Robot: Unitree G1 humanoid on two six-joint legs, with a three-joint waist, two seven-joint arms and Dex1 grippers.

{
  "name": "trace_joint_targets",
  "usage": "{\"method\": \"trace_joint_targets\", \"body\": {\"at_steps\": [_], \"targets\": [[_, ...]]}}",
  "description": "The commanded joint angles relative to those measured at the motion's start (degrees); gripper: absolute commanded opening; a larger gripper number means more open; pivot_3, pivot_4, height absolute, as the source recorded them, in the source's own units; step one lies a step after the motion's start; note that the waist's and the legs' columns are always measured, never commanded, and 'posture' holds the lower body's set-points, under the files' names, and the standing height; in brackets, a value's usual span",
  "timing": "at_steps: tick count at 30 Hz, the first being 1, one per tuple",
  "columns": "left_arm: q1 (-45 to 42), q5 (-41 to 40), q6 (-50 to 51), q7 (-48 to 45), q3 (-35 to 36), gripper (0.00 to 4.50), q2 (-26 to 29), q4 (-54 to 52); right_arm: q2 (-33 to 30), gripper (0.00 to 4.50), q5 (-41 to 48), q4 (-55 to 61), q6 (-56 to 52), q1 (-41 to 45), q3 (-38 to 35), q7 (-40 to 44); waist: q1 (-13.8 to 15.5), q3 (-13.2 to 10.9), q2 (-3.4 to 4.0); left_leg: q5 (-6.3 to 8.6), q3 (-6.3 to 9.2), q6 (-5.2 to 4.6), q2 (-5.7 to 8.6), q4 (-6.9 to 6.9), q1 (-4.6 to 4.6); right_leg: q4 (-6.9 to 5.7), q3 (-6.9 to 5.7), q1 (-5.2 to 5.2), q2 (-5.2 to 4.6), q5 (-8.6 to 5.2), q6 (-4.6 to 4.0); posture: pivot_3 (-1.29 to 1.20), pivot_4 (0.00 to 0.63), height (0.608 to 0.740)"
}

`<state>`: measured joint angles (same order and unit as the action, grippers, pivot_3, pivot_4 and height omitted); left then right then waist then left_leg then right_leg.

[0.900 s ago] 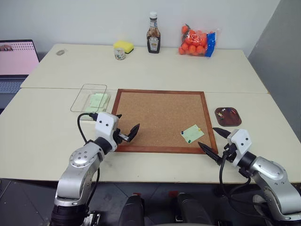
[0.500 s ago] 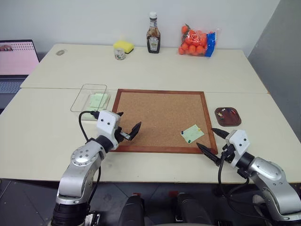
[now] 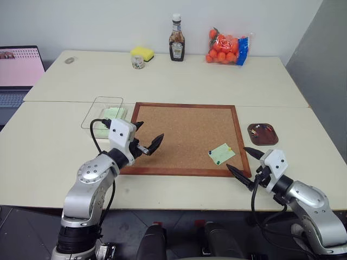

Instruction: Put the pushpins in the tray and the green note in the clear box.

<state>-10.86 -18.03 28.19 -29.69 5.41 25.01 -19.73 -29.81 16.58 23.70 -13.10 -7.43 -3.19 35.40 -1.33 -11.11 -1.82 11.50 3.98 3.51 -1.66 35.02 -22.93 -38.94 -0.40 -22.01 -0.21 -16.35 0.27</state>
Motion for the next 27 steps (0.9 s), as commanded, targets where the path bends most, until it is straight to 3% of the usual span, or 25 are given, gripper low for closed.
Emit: {"method": "trace_joint_targets", "body": {"at_steps": [1,3,6,20,24,27], "targets": [[-2.71,0.31,-1.8,-2.62,-1.07,4.5,2.16,0.33,0.29,4.47,0.3,3.63,0.41,0.52,-0.73,-0.84,0.02,0.0,0.0,0.0,0.0,0.0,0.0,0.0,0.0,0.0,0.0,0.0,0.0,0.0,0.0,0.0,0.15,0.74],[-5.69,1.32,-2.2,-3.54,-2.26,4.5,2.68,2.81,0.24,4.47,0.5,4.98,-0.3,0.22,-0.82,-1.35,0.03,0.0,0.0,0.0,0.0,0.0,0.01,0.0,0.0,0.0,0.0,0.0,0.0,0.0,0.0,0.0,0.15,0.74],[-9.39,2.22,-2.98,-4.2,-3.51,4.07,2.92,6.02,0.21,4.5,0.99,7.21,-1.65,-0.28,-1.12,-2.08,0.05,0.0,0.0,0.0,0.0,0.0,0.02,0.0,-0.01,0.0,-0.04,0.0,0.0,0.0,0.01,0.0,0.15,0.74],[-21.72,8.54,-11.36,-8.36,-12.1,1.11,-1.4,26.52,0.17,4.5,0.7,14.36,-8.4,-1.15,-1.68,-6.47,0.04,0.0,0.0,0.0,-0.04,0.0,0.02,0.0,-0.02,-0.01,-0.07,-0.02,0.02,0.01,0.02,0.0,0.15,0.74],[-21.74,9.81,-12.7,-7.9,-12.84,0.4,-2.68,28.33,0.63,4.5,1.68,13.38,-11.18,0.17,-2.84,-7.87,-0.01,0.0,-0.01,0.0,-0.05,0.0,0.02,0.0,-0.02,-0.01,-0.06,-0.03,0.02,0.01,0.03,0.0,0.15,0.74],[-20.42,11.88,-11.39,-5.28,-13.61,0.14,-3.81,28.98,0.93,4.5,2.41,11.09,-14.68,2.65,-3.15,-8.92,-0.03,0.0,-0.01,0.0,-0.06,0.0,0.02,0.0,-0.02,-0.02,-0.05,-0.03,0.02,0.02,0.04,0.0,0.15,0.74]]}}
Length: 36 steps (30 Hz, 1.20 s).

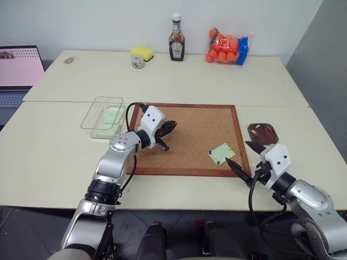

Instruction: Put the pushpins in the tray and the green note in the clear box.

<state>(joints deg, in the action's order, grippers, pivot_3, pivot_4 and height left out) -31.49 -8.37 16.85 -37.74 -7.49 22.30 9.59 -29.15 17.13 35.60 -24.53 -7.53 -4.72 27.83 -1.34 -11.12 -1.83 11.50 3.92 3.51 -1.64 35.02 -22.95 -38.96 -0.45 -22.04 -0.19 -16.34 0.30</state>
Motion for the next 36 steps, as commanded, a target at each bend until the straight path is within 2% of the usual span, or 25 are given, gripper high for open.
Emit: {"method": "trace_joint_targets", "body": {"at_steps": [1,10,23,27,36], "targets": [[1.02,2.53,1.04,2.77,-1.09,0.14,-1.17,-0.22,0.64,4.5,1.8,-1.95,-4.49,3.87,-1.73,-2.12,-0.04,0.0,0.0,0.0,-0.02,0.0,0.0,0.0,0.01,0.0,0.02,0.0,0.0,0.0,0.0,0.0,0.15,0.74],[4.69,4.13,1.13,2.05,-1.44,0.14,-0.64,2.15,2.42,4.5,1.6,-7.59,-9.73,10.4,-0.21,-4.36,-0.15,0.01,0.01,0.0,-0.04,0.0,0.0,-0.01,0.01,-0.02,0.04,-0.02,0.0,0.02,0.02,0.0,0.15,0.74],[5.11,4.54,-0.07,0.69,-1.96,0.14,-0.76,2.41,4.07,4.5,-0.06,-14.21,-8.31,14.06,3.57,-3.25,-0.16,0.02,0.03,0.0,-0.1,-0.01,0.0,-0.01,0.03,-0.02,0.07,-0.02,0.0,0.03,0.04,0.0,0.15,0.74],[4.99,4.72,-0.24,0.53,-1.87,0.0,-0.78,2.44,4.2,3.91,-0.69,-15.25,-7.63,14.04,4.56,-2.58,-0.17,0.02,0.04,0.0,-0.11,-0.01,0.0,-0.01,0.03,-0.02,0.08,-0.02,0.0,0.03,0.05,0.0,0.15,0.74],[4.9,4.76,-0.44,0.69,-1.56,0.0,-0.86,2.52,4.28,2.11,-1.49,-16.92,-6.78,14.26,5.21,-2.33,-0.17,0.02,0.04,0.0,-0.12,-0.01,0.0,-0.01,0.03,-0.02,0.08,-0.02,0.0,0.04,0.05,0.0,0.15,0.74]]}}
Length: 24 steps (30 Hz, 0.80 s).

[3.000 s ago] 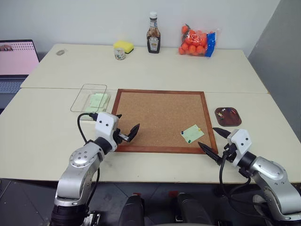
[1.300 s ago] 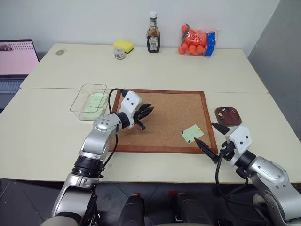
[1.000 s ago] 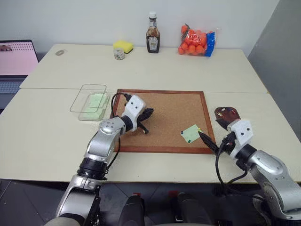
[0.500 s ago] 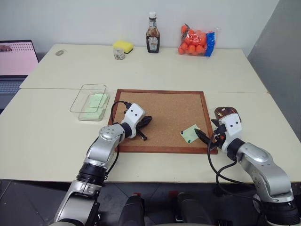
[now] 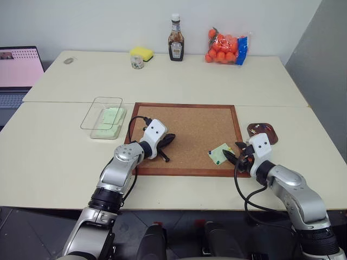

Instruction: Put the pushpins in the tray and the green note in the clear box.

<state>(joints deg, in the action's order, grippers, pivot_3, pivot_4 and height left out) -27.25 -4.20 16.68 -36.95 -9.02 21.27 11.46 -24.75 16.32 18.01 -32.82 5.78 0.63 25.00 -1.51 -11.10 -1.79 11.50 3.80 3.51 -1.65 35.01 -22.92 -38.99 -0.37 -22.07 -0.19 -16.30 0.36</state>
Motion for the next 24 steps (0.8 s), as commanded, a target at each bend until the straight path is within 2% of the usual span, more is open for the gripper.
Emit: {"method": "trace_joint_targets", "body": {"at_steps": [1,10,17,24], "targets": [[0.66,0.6,-0.28,-0.07,-0.01,0.0,0.15,0.65,-0.22,1.92,-0.73,0.52,1.6,0.97,-0.07,0.56,0.0,0.0,0.0,0.0,0.0,0.0,0.0,0.0,0.0,0.0,0.0,0.0,0.0,0.0,0.0,0.0,0.15,0.74],[0.93,0.86,-0.69,0.3,-0.24,0.0,-0.15,0.54,-0.39,0.08,-1.08,0.12,1.94,1.36,-0.41,1.02,0.0,0.0,0.0,0.0,0.0,0.0,0.0,0.0,0.0,0.0,0.0,0.0,0.0,0.0,0.0,0.0,0.15,0.74],[1.47,1.01,-0.75,0.35,-0.57,0.0,-0.41,0.17,-0.31,0.01,-1.14,0.89,2.86,0.8,-1.31,1.2,0.01,0.0,0.0,0.0,0.0,0.0,0.0,0.0,0.0,0.0,0.0,0.0,0.0,0.0,0.0,0.0,0.15,0.74],[2.13,1.24,-0.65,0.14,-0.95,0.0,-0.24,-0.36,0.87,0.01,-0.16,4.2,9.34,-2.34,-3.5,1.68,0.01,0.01,0.01,0.0,0.0,0.0,0.01,0.0,-0.01,0.01,0.0,0.0,0.0,0.0,0.0,0.0,0.15,0.74]]}}
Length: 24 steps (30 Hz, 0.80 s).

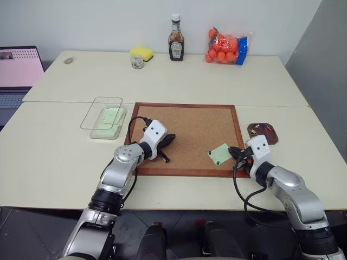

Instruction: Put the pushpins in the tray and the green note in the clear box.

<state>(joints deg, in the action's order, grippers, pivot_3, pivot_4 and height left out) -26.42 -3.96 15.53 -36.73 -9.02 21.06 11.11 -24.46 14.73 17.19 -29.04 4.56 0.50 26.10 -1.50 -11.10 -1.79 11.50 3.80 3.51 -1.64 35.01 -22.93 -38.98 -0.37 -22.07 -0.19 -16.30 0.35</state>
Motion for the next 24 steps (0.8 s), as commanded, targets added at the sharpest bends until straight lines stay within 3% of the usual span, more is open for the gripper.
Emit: {"method": "trace_joint_targets", "body": {"at_steps": [1,24], "targets": [[1.36,1.04,0.48,-0.09,-0.97,0.0,-0.01,-0.01,0.85,0.01,1.46,5.38,6.23,-1.68,-3.55,0.48,0.01,0.01,0.02,0.0,0.0,0.0,0.0,0.0,0.0,0.0,0.0,0.0,0.0,0.0,0.0,0.0,0.15,0.74],[1.59,2.26,1.11,-0.06,-2.31,0.0,0.22,0.64,3.88,0.01,1.09,6.34,9.02,-1.82,-3.39,-0.47,0.01,0.15,0.25,0.0,-0.02,0.0,0.0,0.0,0.02,0.0,0.02,0.0,0.0,0.01,0.02,0.0,0.15,0.74]]}}
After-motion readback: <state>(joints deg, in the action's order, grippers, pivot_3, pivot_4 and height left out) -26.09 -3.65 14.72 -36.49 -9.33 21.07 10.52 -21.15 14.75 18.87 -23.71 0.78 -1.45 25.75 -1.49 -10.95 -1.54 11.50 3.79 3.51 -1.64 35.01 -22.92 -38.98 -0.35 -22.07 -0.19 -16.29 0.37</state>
